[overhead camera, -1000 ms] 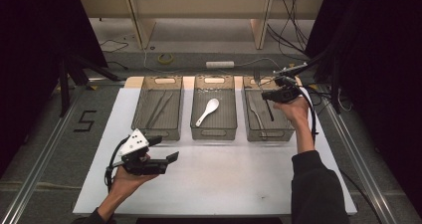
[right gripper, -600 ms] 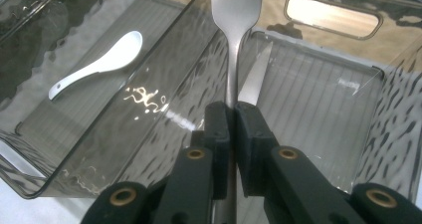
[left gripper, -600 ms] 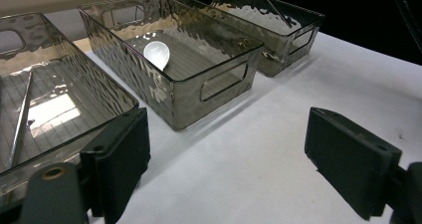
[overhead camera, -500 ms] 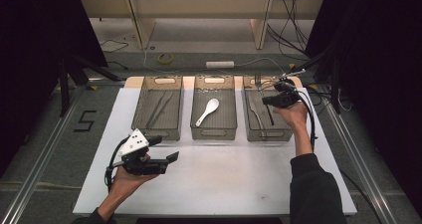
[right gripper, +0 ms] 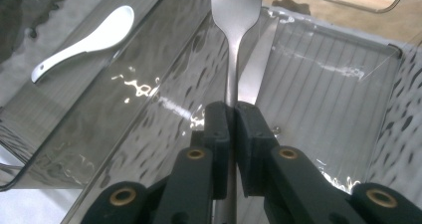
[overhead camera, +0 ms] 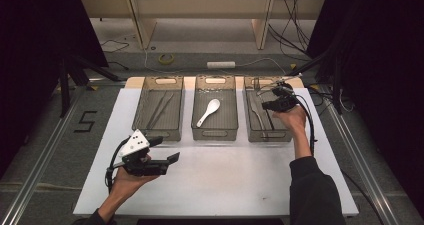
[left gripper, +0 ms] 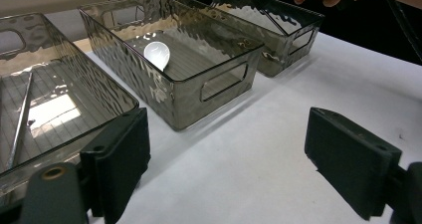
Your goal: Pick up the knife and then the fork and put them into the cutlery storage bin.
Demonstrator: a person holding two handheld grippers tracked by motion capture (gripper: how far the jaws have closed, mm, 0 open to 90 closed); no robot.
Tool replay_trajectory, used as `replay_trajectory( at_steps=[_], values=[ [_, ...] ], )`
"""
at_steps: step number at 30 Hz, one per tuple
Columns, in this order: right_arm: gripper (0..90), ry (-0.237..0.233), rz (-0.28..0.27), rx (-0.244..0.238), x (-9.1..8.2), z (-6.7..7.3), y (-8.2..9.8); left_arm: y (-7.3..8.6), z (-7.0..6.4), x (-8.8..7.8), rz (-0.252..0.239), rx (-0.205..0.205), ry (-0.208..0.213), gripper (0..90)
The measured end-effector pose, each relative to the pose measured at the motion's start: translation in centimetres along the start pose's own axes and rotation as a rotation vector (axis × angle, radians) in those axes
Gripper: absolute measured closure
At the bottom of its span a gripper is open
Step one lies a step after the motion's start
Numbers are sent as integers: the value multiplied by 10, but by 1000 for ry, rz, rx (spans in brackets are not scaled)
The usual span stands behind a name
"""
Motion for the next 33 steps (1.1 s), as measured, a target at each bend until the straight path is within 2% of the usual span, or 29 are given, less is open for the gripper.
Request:
replay_trajectory(
  at_steps=[12,25,33],
  values=[
    [849,3,55,-2,12,-1,9,0,0,0,0,1,0,174],
    [848,15,83,-6,18,-1,13,0,0,0,0,1,0,175],
    [836,28,134,-8,22,-1,17,0,0,0,1,2,1,175]
  ],
)
Point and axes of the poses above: each handheld gripper's, and its own axes: x roughly forward along the jaws, y roughly out of its underside, z roughly to its left, the point moved 7 cm from there along x, roughly forward along the jaws, and after that the axes turned 14 degrees about z, right-handed, at the moved point
